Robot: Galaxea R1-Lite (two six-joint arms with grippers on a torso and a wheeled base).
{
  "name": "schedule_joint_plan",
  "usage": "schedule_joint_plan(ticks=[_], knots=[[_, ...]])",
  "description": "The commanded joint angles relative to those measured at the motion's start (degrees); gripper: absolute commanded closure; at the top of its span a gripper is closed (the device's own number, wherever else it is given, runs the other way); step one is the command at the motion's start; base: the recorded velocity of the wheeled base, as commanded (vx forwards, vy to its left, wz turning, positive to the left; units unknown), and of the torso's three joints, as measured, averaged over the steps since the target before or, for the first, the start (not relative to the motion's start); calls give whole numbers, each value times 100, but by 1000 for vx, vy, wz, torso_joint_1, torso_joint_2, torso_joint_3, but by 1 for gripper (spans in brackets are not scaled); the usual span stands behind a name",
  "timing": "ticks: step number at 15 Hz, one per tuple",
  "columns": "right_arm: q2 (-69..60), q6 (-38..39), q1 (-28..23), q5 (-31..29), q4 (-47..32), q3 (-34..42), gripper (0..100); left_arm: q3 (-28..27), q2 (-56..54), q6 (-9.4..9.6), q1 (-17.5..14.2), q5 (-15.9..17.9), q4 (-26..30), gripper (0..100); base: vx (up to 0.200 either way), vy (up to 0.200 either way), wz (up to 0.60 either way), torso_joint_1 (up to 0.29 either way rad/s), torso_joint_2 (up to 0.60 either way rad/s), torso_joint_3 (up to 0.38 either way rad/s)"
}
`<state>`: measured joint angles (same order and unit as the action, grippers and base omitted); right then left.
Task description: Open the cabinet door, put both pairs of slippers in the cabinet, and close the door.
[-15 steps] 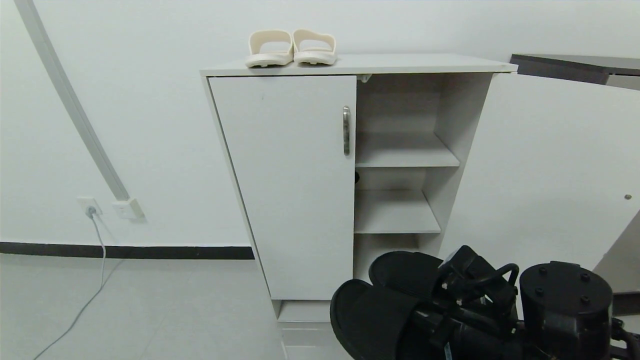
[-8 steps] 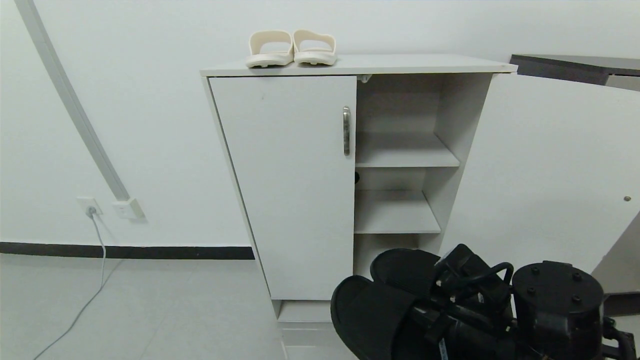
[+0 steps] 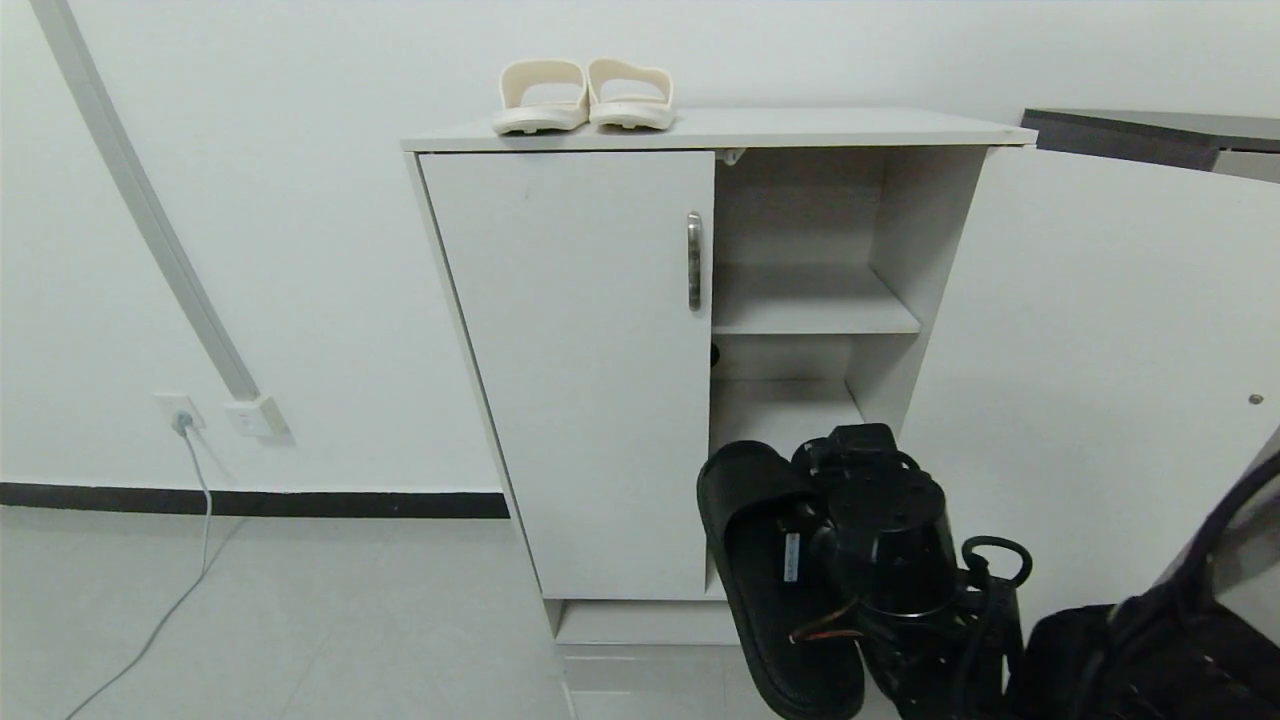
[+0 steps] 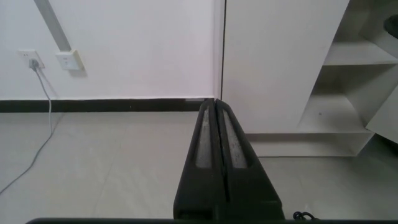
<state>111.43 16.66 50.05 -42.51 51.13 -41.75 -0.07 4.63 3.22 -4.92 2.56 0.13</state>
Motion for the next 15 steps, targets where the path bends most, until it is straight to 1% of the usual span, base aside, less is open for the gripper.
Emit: schedule_joint_plan(ticks=[1, 2, 6, 11, 14, 15], knots=[[581, 65, -163, -152, -15, -360, 100, -1, 38, 3, 0, -1, 4, 100, 0, 0, 0, 0, 0, 0], [581, 65, -215, -170, -15, -386, 100, -1, 38, 12, 0, -1, 4, 100, 0, 0, 0, 0, 0, 0], [581, 65, -268, -214, -15, -386, 100, -1, 38, 12, -8, -1, 4, 100, 0, -200, 0, 4, 2, 1], [898, 74, -391, -196, -6, -465, 100, -1, 38, -23, -8, -1, 4, 100, 0, 0, 0, 0, 0, 0], [1047, 74, -488, -100, 3, -597, 100, -1, 38, -23, -8, -1, 4, 100, 0, 0, 0, 0, 0, 0], [1109, 74, -523, 32, 3, -659, 100, -1, 38, -23, -8, -1, 4, 100, 0, 0, 0, 0, 0, 0]])
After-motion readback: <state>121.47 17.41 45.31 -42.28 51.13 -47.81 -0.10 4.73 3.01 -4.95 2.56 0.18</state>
